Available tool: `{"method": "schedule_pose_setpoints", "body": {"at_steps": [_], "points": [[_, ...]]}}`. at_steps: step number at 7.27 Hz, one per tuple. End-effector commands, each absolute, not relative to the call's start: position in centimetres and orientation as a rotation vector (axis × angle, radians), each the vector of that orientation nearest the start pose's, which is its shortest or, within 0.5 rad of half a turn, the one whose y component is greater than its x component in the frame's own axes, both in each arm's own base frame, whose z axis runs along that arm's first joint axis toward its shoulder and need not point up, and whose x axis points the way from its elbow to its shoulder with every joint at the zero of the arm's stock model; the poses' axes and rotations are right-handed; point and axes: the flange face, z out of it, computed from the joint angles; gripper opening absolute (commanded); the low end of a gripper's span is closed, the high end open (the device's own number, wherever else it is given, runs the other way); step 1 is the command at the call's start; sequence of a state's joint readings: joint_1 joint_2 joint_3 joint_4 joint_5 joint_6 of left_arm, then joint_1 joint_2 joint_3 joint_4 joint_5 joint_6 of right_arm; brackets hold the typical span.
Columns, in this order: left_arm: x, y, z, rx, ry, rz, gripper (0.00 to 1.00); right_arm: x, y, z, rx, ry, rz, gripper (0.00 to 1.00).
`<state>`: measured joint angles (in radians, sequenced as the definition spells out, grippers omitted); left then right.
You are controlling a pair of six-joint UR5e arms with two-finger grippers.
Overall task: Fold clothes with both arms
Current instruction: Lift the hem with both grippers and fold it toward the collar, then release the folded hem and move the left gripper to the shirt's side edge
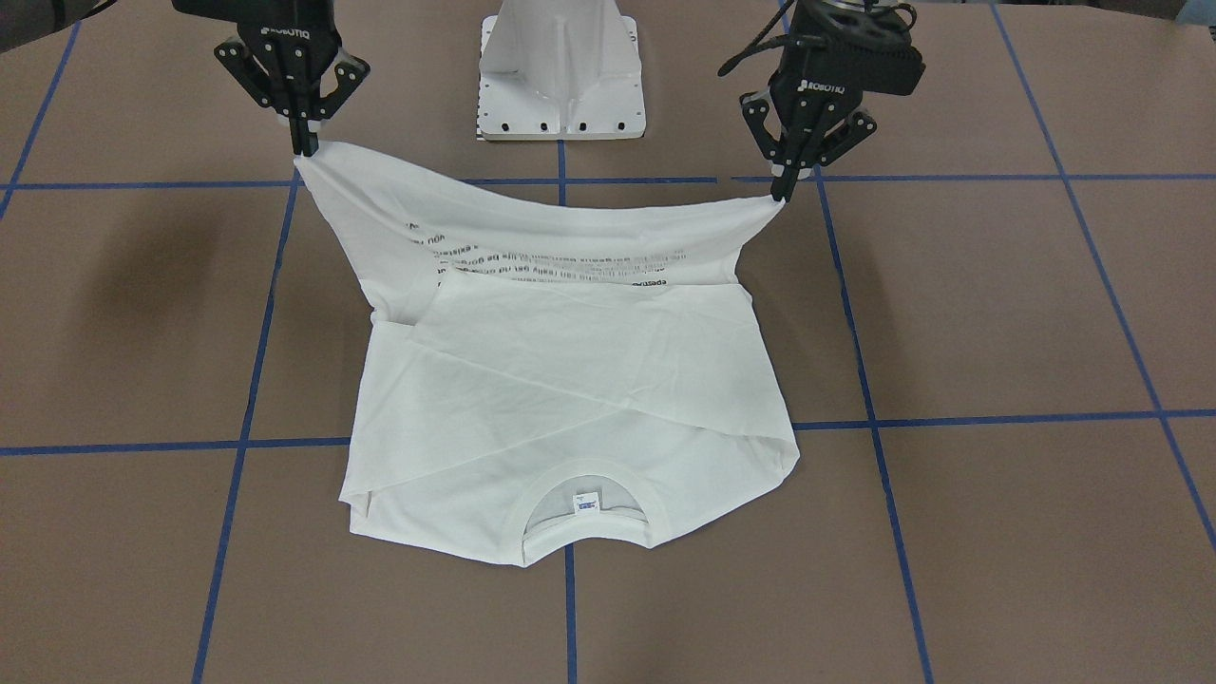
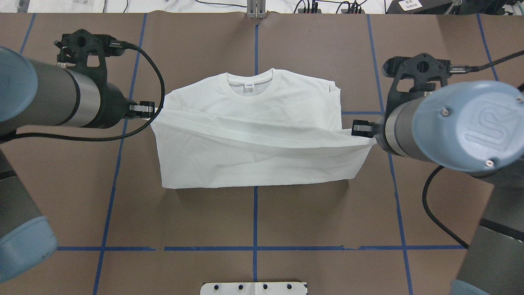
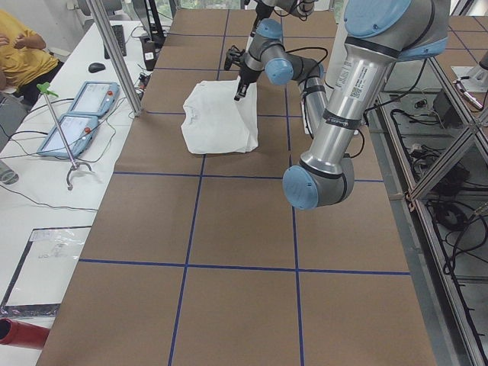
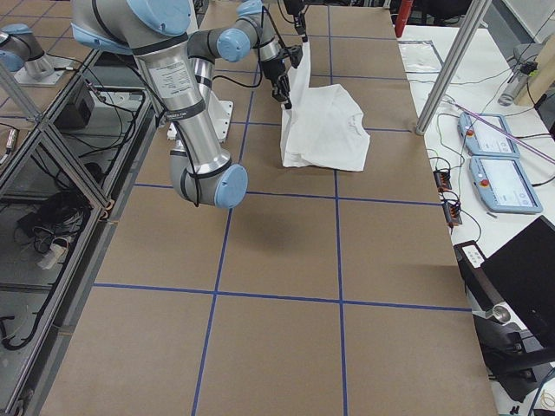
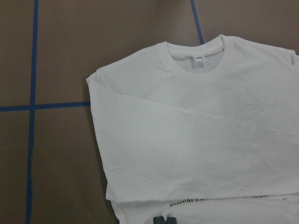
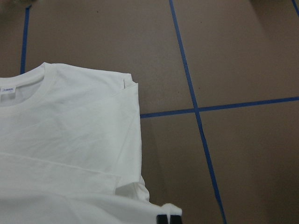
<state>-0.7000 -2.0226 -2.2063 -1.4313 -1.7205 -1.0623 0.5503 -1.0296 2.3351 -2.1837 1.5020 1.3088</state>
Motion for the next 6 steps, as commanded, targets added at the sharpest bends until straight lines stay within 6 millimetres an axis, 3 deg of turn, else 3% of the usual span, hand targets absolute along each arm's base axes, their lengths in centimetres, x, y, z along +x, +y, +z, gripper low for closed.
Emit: {"method": "schedule_pose_setpoints", "body": {"at_steps": [1,2,4,6], "points": [[33.1,-48.9,20.0,0.458,0.803,-0.136,0.00,-35.8,-44.1,18.2,0.375,-0.577,0.324,0.00],[35.2,-51.9,22.8,0.462,0.790,-0.142,0.00,-37.4,-47.4,19.3,0.394,-0.568,0.323,0.00],[39.9,-57.5,25.2,0.495,0.717,-0.178,0.00,-42.5,-52.5,22.2,0.395,-0.550,0.331,0.00],[43.4,-60.4,30.2,0.490,0.713,-0.171,0.00,-46.2,-55.6,25.6,0.384,-0.522,0.332,0.00]]}}
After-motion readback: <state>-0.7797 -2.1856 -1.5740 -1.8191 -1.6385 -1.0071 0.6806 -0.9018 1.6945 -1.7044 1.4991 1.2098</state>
